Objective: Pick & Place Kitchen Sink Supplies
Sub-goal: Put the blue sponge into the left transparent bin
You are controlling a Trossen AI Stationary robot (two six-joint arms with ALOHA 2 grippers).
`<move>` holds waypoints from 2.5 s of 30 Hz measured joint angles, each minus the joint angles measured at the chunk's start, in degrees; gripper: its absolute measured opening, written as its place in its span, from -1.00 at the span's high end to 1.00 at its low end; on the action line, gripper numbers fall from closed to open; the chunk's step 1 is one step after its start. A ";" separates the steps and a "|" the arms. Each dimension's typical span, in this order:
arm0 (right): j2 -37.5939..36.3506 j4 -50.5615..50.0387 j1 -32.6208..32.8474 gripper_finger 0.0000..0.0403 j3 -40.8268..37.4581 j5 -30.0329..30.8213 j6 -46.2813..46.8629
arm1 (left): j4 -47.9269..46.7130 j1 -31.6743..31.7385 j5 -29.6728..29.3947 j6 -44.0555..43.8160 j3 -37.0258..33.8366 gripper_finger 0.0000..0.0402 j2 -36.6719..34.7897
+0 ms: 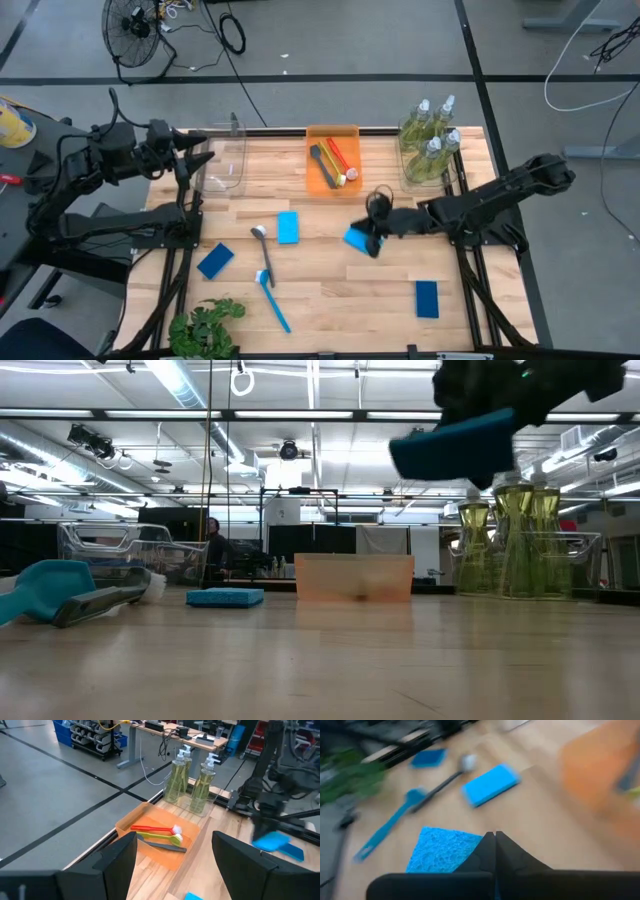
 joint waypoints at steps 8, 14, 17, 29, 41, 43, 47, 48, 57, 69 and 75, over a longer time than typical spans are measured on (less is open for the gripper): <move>0.31 2.90 -11.05 1.00 0.00 4.50 -4.78 | 2.91 0.00 0.00 0.11 0.00 -0.31 0.55; 0.34 9.45 -17.66 1.00 0.00 5.23 -11.63 | 2.94 -0.01 0.00 0.04 0.00 -0.31 0.95; 0.34 14.65 -20.39 1.00 0.00 5.23 -14.10 | 2.92 0.00 0.00 -0.06 0.00 -0.31 1.44; 0.34 37.84 -25.29 1.00 0.00 5.28 -31.41 | 12.32 0.00 -0.18 -4.00 0.00 -0.31 9.32; 0.36 43.55 -25.40 1.00 0.00 19.51 -40.37 | 35.57 0.00 -0.63 -2.09 0.00 -0.31 25.24; 0.36 44.73 -25.40 1.00 0.00 20.88 -42.27 | 36.14 -0.02 -0.63 -2.32 0.00 -0.31 28.13; 0.36 46.11 -25.40 1.00 0.00 21.47 -45.81 | 39.32 0.00 -0.52 -4.74 0.00 -0.31 33.57; 0.36 46.36 -25.40 1.00 0.00 22.32 -46.46 | 40.63 0.00 -0.09 -5.13 0.00 -0.31 34.87; 0.36 47.63 -25.47 1.00 0.00 25.26 -54.53 | 56.17 -0.04 10.87 -12.34 0.00 -0.31 43.58; 0.36 45.96 -25.47 1.00 0.00 25.17 -56.16 | 63.23 -0.52 12.90 -19.76 0.00 -0.31 52.97; 0.36 45.24 -25.47 1.00 0.00 25.18 -56.04 | 67.31 -0.76 12.92 -23.93 0.00 -0.31 56.82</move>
